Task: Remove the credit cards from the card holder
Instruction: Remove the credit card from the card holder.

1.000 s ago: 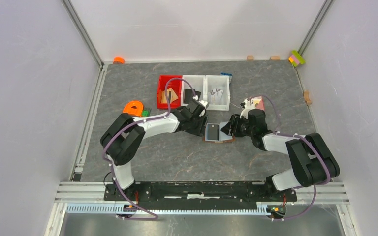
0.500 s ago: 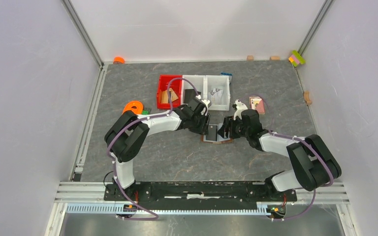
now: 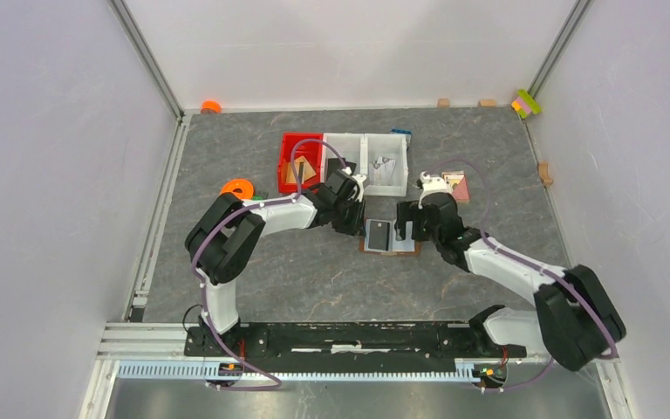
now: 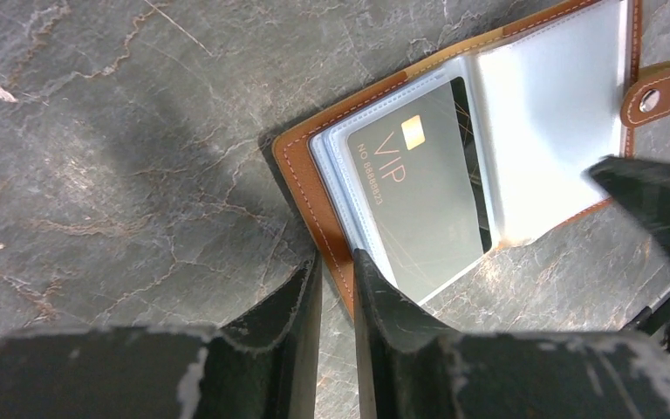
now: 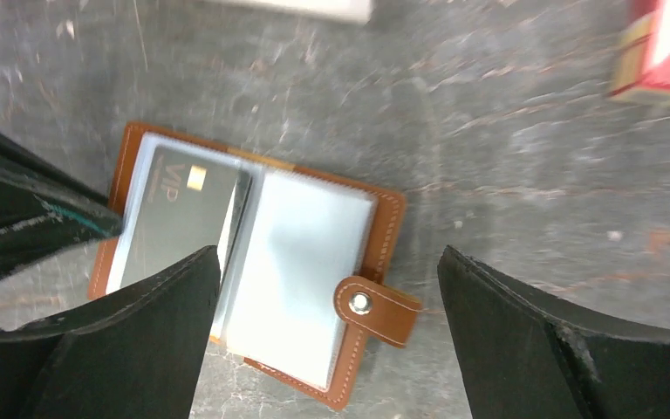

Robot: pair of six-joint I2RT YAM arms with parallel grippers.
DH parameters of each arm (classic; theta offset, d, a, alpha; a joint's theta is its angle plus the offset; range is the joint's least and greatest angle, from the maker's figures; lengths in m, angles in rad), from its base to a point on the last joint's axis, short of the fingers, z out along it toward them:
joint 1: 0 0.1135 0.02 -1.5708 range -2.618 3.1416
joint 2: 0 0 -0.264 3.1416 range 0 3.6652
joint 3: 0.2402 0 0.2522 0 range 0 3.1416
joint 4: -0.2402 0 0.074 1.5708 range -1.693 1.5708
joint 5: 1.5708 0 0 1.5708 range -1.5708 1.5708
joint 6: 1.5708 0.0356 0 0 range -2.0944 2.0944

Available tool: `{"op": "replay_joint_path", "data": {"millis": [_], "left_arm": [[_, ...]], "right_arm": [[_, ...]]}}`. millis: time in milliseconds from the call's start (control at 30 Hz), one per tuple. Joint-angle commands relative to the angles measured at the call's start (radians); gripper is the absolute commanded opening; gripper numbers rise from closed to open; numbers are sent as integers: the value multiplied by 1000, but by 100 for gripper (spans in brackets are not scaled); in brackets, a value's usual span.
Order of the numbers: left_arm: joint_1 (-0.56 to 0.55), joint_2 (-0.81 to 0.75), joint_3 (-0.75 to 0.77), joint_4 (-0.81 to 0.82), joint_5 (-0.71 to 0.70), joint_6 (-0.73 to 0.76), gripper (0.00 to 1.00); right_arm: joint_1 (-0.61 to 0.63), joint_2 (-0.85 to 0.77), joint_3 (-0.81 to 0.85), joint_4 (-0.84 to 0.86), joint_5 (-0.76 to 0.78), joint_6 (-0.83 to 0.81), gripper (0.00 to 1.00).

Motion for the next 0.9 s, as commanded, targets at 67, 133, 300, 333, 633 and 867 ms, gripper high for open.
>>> {"op": "replay_joint_path", "data": {"millis": [67,133,300,333,633,867], "left_arm": [[11,-2,-32,-4,3,-25,25],[12,-12,-37,-1,1,-26,25],[14,-26,-43,2,1,-28,25],[15,-29,-43,2,4,-28,25],[20,-53,-61,14,12,-33,25],[22,-73,-72,18,23,-32,29]], "right_arm": [[0,-133,65,-88,211,13,98],[0,-148,94,-105,269,0,98],[0,-168,127,-75,470,-16,95],[-1,-167,122,-57,462,-52,97],[-12,-110,30,-6,155,-61,98],[-45,-66,-47,72,24,-44,98]]}}
